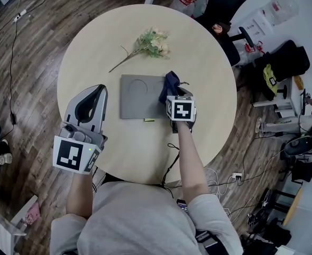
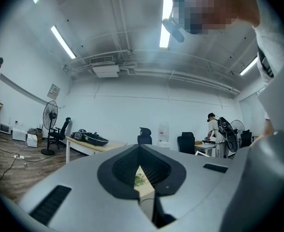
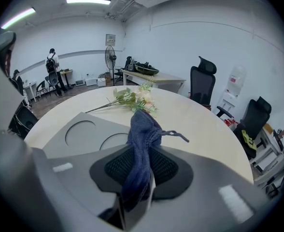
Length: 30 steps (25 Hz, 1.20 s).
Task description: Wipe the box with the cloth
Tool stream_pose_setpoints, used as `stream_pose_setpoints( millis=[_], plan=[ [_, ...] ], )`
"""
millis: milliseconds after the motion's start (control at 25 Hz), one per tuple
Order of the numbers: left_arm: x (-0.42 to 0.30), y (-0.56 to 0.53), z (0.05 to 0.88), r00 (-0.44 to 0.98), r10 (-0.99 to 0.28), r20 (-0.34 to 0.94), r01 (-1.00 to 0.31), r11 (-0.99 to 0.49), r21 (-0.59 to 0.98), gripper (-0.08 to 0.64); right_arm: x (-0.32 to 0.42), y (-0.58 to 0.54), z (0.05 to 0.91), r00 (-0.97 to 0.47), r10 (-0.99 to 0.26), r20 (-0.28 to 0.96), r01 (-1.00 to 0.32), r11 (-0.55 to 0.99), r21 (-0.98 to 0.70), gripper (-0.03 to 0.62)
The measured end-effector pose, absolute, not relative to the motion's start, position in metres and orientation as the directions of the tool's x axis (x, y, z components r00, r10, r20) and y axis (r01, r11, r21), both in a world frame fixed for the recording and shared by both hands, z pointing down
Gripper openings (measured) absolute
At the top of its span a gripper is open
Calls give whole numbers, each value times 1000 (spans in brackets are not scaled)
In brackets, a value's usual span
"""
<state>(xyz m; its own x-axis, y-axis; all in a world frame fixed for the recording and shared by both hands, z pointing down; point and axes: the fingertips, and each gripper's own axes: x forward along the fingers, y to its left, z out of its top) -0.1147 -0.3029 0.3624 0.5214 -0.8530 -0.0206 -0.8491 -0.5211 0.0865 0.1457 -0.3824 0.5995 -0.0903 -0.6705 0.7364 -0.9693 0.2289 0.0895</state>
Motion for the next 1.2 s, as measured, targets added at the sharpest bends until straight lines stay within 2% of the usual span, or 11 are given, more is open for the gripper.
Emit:
stream_pose_setpoints(
  millis=[680,960,1200],
  plan=[
    [-112,-296,359,529,-848,-30,-844,-530,85,8,166,-373,594,-25,-677,736,-971,192,143,109],
    [-123,-290,356,517,-855,-43,-850,-519,87,8,105,-352,560,-182,-719,671,-963,269,26,109],
    [-126,-285,354,516,-855,-48,-851,-518,86,8,31,-326,548,-373,-677,635,-918,366,-149,109]
  ],
)
